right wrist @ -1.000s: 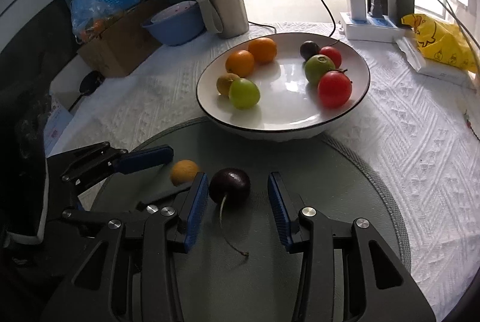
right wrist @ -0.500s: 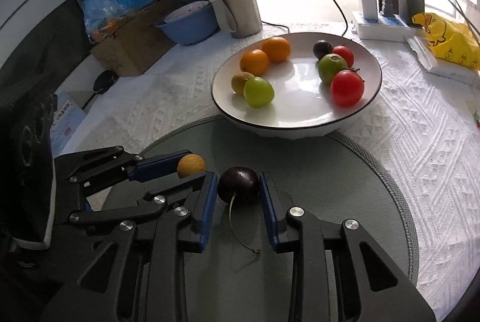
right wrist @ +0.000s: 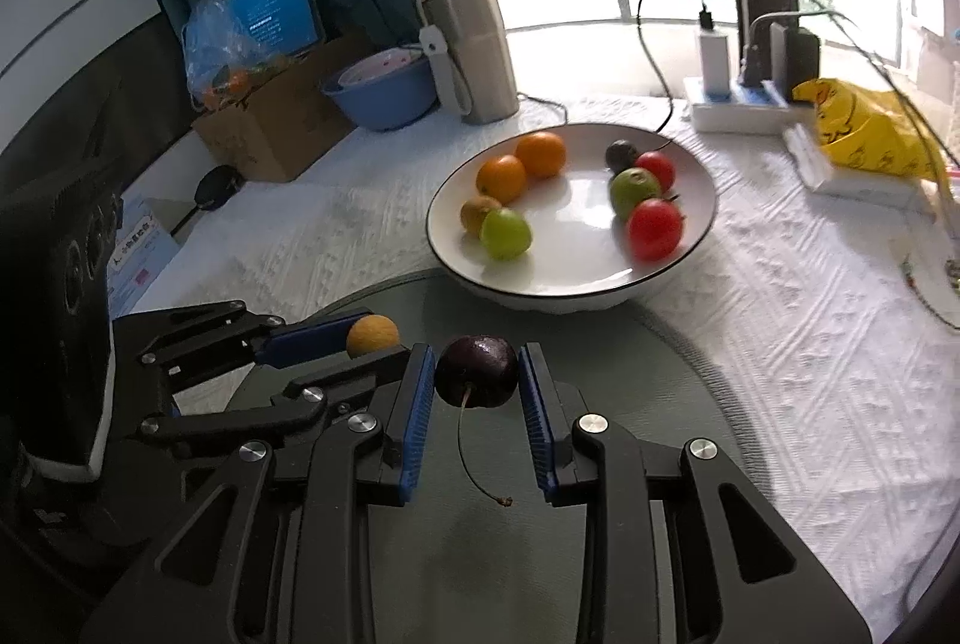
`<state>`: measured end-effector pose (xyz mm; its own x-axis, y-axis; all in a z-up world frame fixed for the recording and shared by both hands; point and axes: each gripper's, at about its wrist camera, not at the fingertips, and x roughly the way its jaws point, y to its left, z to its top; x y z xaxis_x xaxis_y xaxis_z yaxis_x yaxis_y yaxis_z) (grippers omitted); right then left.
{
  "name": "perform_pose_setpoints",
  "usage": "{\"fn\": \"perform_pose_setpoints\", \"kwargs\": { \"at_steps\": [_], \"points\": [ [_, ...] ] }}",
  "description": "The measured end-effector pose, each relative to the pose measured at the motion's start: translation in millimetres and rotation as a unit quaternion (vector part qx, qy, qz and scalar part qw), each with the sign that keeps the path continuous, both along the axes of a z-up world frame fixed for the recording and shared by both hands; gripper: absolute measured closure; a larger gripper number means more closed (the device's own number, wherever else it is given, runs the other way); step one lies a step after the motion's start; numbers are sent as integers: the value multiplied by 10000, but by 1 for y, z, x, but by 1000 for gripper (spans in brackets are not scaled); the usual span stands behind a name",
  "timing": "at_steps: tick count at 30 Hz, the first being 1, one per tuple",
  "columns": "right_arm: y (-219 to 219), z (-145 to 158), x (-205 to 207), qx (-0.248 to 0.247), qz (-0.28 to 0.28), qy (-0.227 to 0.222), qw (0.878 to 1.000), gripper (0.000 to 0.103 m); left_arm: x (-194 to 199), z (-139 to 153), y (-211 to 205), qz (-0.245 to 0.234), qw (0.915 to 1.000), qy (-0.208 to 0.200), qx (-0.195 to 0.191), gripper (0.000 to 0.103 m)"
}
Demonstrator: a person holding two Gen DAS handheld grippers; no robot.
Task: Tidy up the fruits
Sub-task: 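Carry the yellow fruit and the plum in both grippers over the plate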
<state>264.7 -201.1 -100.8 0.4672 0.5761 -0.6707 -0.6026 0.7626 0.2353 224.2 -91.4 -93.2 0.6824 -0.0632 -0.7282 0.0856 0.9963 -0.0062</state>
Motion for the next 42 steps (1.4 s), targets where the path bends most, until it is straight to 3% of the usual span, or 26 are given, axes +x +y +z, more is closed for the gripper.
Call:
{"fn": "perform_pose_setpoints", "kwargs": {
  "at_steps": [14,28,42],
  "points": [
    [-21,24,28,-141,-355,-334,9987,72,34,22,3,-36,9994,-333,-109,77],
    [-8,5,69,-342,-594,-129,9976,72,81,2,14,-363,9984,-88,-429,77],
    [13,-6,76,-606,-630,-17,9962,72,88,-1,23,-294,9980,-83,-550,74]
  ]
}}
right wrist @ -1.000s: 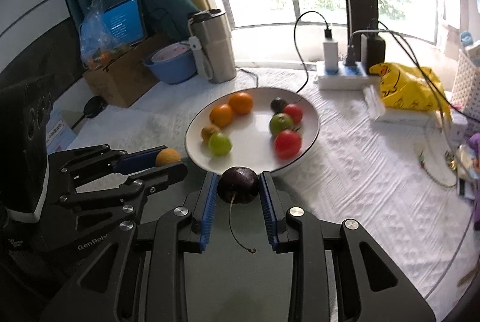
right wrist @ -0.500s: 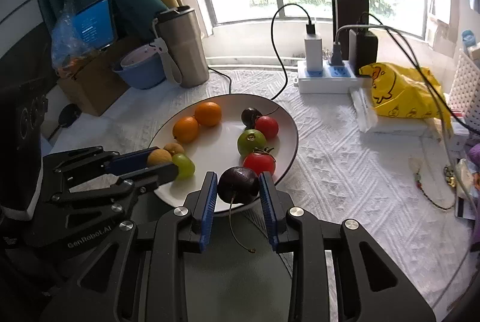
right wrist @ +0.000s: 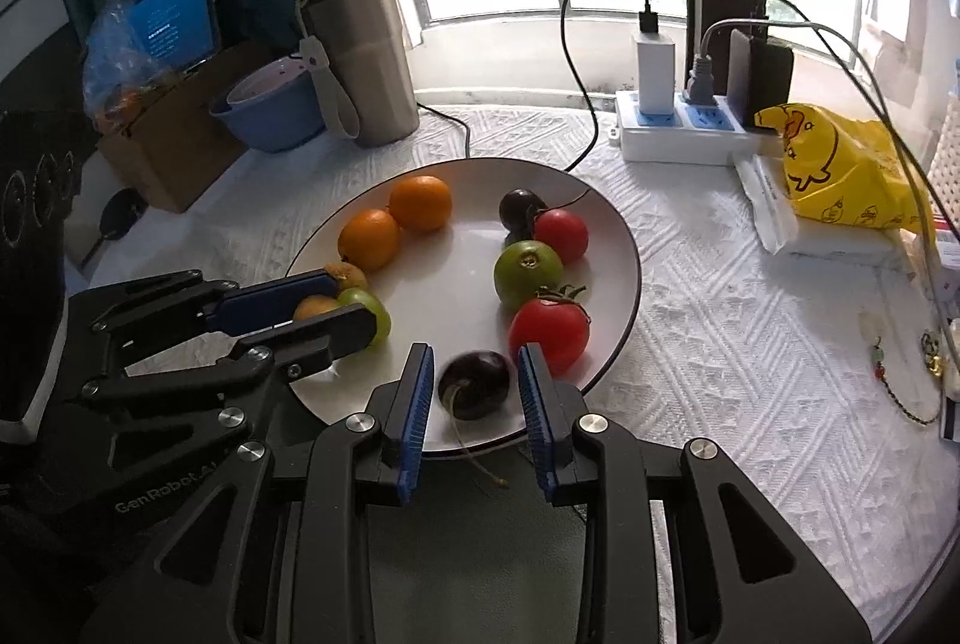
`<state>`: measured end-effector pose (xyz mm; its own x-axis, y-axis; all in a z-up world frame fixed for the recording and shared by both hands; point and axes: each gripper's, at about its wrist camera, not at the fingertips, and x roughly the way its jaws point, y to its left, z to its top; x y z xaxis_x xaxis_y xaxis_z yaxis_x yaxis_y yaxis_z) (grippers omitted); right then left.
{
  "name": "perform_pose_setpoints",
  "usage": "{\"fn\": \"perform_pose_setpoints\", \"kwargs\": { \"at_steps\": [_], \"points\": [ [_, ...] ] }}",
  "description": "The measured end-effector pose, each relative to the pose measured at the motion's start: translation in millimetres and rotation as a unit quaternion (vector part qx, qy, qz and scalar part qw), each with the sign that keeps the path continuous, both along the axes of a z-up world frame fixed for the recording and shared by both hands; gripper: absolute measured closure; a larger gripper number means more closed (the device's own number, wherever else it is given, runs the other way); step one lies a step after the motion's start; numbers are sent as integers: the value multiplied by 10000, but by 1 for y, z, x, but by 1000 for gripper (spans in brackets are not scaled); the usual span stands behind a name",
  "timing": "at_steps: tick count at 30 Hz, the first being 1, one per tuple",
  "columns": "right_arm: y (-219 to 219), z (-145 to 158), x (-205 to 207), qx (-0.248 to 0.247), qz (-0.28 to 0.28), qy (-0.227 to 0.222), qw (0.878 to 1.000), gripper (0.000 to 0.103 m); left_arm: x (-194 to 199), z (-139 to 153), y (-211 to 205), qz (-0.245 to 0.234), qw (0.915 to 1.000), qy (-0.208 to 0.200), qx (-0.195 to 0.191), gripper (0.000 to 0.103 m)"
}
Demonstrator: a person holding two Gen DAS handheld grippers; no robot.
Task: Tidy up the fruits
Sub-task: 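Carry the yellow fruit and the plum in both grippers over the plate, then open both grippers to release the yellow fruit and plum onto the plate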
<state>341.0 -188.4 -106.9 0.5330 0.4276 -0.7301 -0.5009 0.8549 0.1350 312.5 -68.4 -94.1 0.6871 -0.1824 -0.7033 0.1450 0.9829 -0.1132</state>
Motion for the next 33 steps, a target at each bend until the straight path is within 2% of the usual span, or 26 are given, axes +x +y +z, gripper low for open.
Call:
{"fn": "perform_pose_setpoints", "kwargs": {
  "at_steps": [5,8,26,31,33],
  "points": [
    [2,9,-10,-44,-40,-115,9999,71,-11,7,6,60,9999,-91,-73,70],
    [3,16,-18,-41,-61,-194,9998,71,-22,16,10,99,9997,-195,-138,60],
    [3,61,-86,-43,-276,-760,9967,71,-99,58,25,234,9969,-723,-217,54],
    [2,71,-107,-33,-337,-891,9954,71,-122,67,29,224,9957,-858,-258,37],
    [1,75,-117,-18,-365,-950,9948,71,-131,71,29,210,9953,-905,-265,34]
  ]
}}
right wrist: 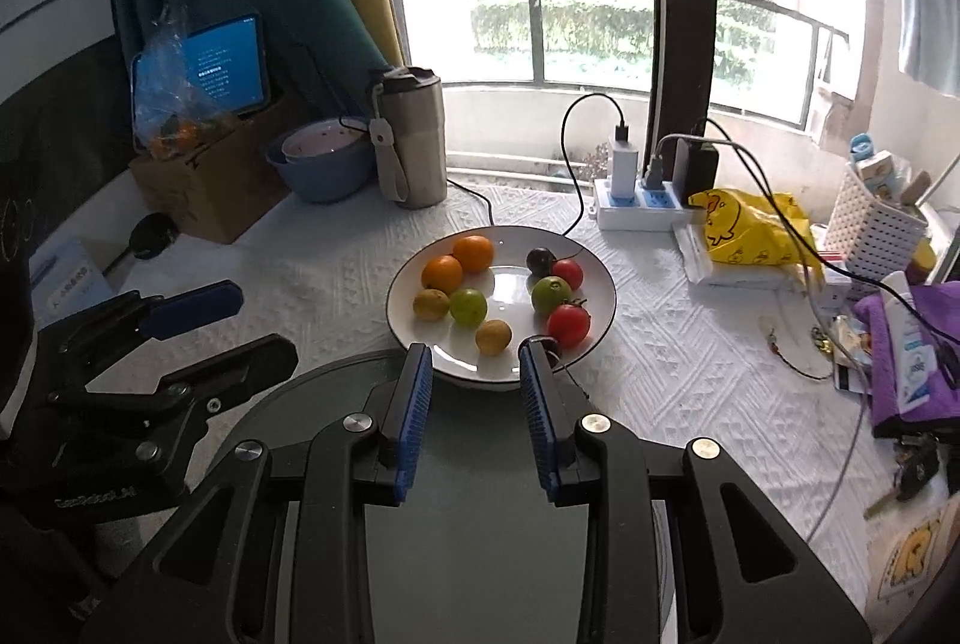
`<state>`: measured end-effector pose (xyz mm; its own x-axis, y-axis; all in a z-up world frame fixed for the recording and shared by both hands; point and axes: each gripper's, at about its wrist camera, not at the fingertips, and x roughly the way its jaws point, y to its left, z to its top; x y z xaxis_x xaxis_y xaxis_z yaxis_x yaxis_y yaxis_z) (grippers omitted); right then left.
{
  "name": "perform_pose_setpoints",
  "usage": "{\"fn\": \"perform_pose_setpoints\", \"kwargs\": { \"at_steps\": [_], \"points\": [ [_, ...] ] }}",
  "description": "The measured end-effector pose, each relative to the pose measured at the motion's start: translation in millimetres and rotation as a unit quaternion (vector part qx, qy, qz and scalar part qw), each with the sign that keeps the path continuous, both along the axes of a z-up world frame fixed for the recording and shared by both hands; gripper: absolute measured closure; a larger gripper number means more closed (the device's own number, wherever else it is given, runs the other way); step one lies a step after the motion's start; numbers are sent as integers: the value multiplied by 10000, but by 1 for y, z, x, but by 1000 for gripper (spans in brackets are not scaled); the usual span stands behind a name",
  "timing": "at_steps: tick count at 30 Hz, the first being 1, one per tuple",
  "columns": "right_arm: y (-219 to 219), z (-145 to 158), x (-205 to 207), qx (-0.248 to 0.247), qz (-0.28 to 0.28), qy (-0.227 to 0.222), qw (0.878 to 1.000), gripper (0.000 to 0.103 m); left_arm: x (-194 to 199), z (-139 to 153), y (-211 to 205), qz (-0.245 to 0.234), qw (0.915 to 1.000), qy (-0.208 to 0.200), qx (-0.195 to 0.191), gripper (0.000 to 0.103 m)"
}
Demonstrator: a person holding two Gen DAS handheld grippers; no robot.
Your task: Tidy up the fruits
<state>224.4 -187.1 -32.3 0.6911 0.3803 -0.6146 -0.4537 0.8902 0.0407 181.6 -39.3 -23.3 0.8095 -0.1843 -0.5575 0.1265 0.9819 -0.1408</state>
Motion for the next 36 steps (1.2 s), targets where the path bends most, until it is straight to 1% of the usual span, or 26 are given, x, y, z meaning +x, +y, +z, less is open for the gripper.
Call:
{"fn": "perform_pose_setpoints", "kwargs": {
  "at_steps": [3,6,8,10,12,17,20,22,26,28,32,36],
  "points": [
    [-1,5,-13,12,-32,-88,10000,70,-12,6,-1,-20,10000,-88,34,32],
    [-3,12,-28,8,-88,-204,9998,70,-28,14,-2,-69,9997,-218,58,23],
    [-6,16,-38,-2,-158,-287,9995,68,-37,20,-2,-84,9995,-311,43,16],
    [-9,20,-49,26,-219,-383,9990,47,-48,24,-3,-59,9991,-416,18,12],
    [-14,23,-62,74,-308,-465,9984,42,-58,28,-3,-9,9988,-485,47,12],
    [-23,32,-91,99,-520,-719,9960,40,-82,34,-2,153,9977,-655,120,12],
    [-29,38,-106,131,-642,-876,9940,39,-95,37,-2,378,9965,-682,313,12],
    [-32,41,-115,158,-718,-978,9925,33,-104,38,0,461,9959,-695,355,12],
    [-38,47,-134,133,-847,-1136,9898,28,-122,45,4,605,9931,-920,412,12],
    [-40,50,-141,115,-892,-1208,9886,23,-129,50,6,715,9910,-1037,457,12],
    [-44,56,-155,92,-1025,-1351,9855,22,-139,59,13,1013,9854,-1229,596,12],
    [-44,62,-164,68,-1080,-1451,9835,22,-147,66,20,1060,9837,-1354,528,12]
  ]
}}
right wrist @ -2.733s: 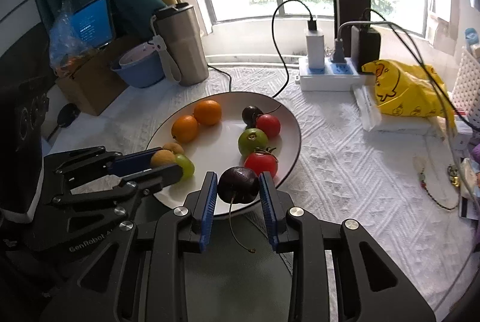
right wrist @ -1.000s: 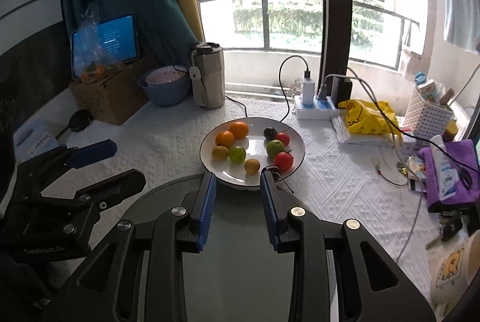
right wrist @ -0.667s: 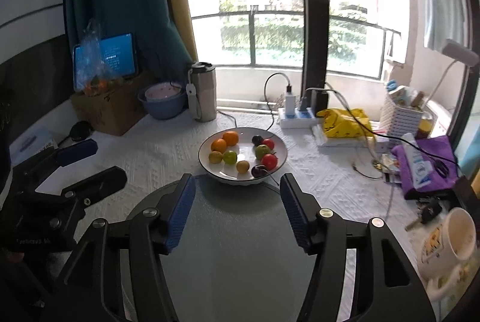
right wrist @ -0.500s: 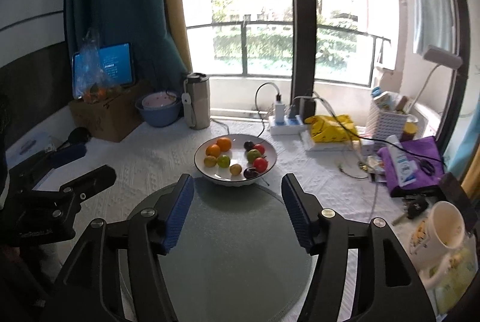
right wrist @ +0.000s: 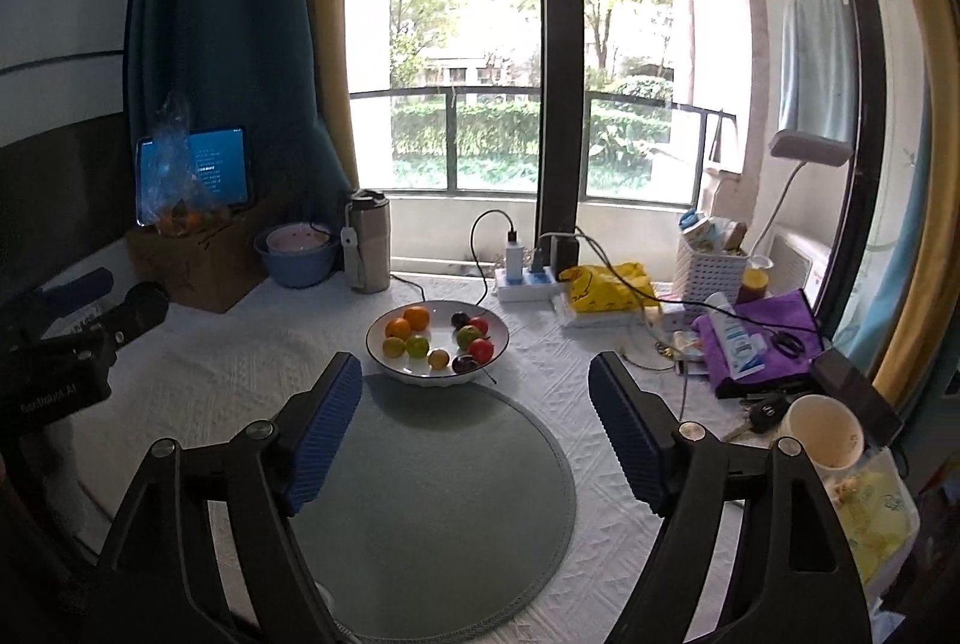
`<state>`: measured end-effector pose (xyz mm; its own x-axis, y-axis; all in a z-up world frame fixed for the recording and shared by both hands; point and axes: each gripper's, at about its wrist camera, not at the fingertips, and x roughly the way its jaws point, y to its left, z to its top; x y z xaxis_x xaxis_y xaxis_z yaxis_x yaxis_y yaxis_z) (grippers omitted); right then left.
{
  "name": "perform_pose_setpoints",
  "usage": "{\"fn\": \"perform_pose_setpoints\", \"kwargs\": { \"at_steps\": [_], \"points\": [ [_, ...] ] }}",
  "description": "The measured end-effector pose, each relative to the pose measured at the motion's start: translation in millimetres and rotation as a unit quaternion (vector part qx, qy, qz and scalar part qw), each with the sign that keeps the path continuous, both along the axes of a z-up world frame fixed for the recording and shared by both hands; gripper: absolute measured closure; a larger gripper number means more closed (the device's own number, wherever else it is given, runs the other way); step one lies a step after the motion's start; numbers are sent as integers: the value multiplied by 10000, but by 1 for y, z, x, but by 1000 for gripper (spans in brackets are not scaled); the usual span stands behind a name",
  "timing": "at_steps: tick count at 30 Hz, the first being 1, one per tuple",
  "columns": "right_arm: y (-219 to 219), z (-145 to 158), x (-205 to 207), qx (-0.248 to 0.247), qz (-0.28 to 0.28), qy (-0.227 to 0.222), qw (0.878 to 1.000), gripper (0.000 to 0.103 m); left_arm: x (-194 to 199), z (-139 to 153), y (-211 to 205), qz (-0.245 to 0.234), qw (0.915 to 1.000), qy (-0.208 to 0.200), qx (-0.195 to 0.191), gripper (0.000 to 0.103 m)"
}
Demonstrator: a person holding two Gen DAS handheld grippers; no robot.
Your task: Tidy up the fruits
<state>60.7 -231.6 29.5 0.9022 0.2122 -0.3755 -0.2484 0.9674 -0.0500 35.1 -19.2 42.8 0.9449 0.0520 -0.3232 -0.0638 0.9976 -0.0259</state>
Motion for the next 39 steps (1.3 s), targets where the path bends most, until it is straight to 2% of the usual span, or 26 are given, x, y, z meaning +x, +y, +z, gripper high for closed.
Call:
{"fn": "perform_pose_setpoints", "kwargs": {
  "at_steps": [12,39],
  "points": [
    [5,7,-3,-83,13,-95,9999,22,-5,5,14,-9,9999,-66,-129,12],
    [4,5,-1,-121,30,-35,9999,22,-4,2,11,-87,9998,-3,-198,12]
  ]
}}
